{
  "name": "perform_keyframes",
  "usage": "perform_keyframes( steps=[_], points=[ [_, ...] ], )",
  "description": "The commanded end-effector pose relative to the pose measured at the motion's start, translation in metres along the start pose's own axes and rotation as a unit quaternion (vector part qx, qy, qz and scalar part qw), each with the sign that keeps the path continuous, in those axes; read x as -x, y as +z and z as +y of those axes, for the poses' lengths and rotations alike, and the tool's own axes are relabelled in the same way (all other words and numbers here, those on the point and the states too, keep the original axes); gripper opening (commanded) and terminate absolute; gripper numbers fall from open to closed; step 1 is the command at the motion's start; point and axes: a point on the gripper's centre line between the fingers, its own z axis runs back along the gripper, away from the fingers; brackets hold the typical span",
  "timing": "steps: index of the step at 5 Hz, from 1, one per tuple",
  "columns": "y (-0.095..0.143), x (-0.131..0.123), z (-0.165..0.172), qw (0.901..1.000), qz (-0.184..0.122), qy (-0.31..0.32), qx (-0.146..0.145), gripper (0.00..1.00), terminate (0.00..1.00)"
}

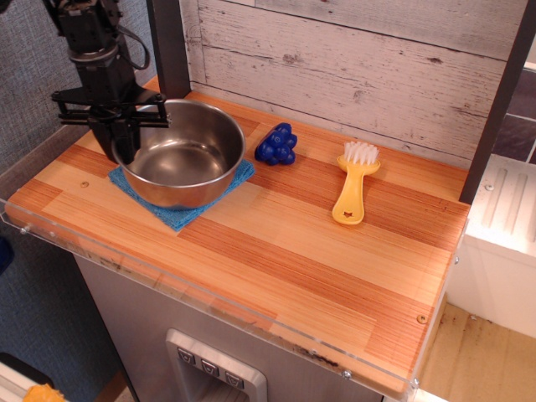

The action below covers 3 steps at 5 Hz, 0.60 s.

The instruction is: Place pot on top of blue cloth.

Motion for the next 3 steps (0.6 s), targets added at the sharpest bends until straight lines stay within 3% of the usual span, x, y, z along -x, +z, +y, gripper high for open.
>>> perform_keyframes(
  steps=[1,3],
  points=[
    [0.015,0.001,0.002,0.9995,-0.02,-0.013,-0.019,1.0,0.0],
    [0.059,0.008,-0.018,0.9959,-0.036,-0.076,-0.033,1.0,0.0]
  ],
)
